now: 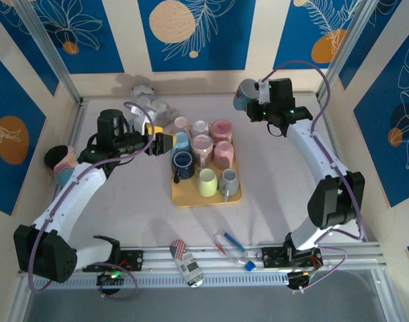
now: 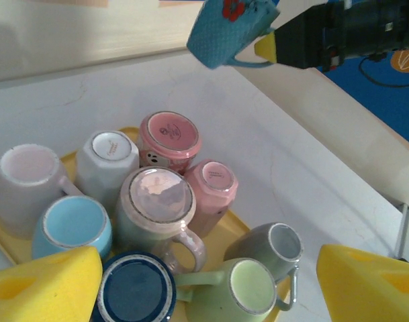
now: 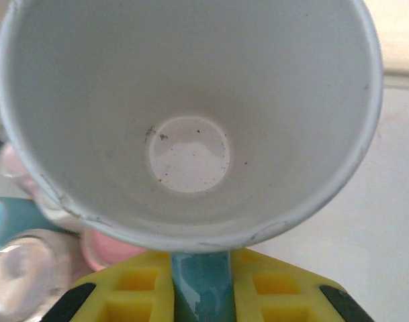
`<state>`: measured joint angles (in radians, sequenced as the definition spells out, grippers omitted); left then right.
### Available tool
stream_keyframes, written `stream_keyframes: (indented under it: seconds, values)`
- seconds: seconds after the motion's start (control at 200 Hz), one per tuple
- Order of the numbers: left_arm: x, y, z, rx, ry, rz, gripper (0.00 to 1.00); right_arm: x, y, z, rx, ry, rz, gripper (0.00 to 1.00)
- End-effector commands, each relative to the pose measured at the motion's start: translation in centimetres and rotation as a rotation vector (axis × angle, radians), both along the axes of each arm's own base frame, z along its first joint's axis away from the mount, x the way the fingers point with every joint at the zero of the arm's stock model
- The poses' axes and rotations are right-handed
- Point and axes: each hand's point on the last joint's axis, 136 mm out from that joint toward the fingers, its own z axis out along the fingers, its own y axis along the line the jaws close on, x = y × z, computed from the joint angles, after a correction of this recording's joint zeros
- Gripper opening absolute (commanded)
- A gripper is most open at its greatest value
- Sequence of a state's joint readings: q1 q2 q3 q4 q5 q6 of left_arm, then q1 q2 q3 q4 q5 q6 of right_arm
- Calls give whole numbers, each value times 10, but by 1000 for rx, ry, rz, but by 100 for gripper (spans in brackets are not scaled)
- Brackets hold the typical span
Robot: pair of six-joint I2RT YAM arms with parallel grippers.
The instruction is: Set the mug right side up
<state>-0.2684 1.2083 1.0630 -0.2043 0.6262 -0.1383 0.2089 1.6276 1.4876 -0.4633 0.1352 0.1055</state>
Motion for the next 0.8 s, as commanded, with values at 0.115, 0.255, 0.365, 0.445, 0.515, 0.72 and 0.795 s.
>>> stream_keyframes:
  seconds: [0.115, 0.255, 0.365, 0.445, 0.515, 0.72, 0.795]
  values:
    - [8, 1, 0, 41, -106, -9, 84, 45, -27, -12, -123, -24, -105, 0]
    - [6, 1, -6, 69, -118, -21, 85, 66, -36, -35, -156, 24, -133, 0]
    - [8, 3, -13, 93, -114, -16, 86, 79, -41, -50, -163, 30, -153, 0]
    - [9, 4, -18, 107, -112, -11, 86, 87, -45, -61, -165, 29, -174, 0]
    - [9, 4, -20, 108, -115, -10, 86, 94, -49, -68, -175, 13, -178, 0]
    - [8, 4, -24, 112, -121, -17, 86, 110, -65, -94, -199, 24, -195, 0]
    - [7, 4, -26, 116, -127, -21, 86, 115, -69, -105, -208, 33, -194, 0]
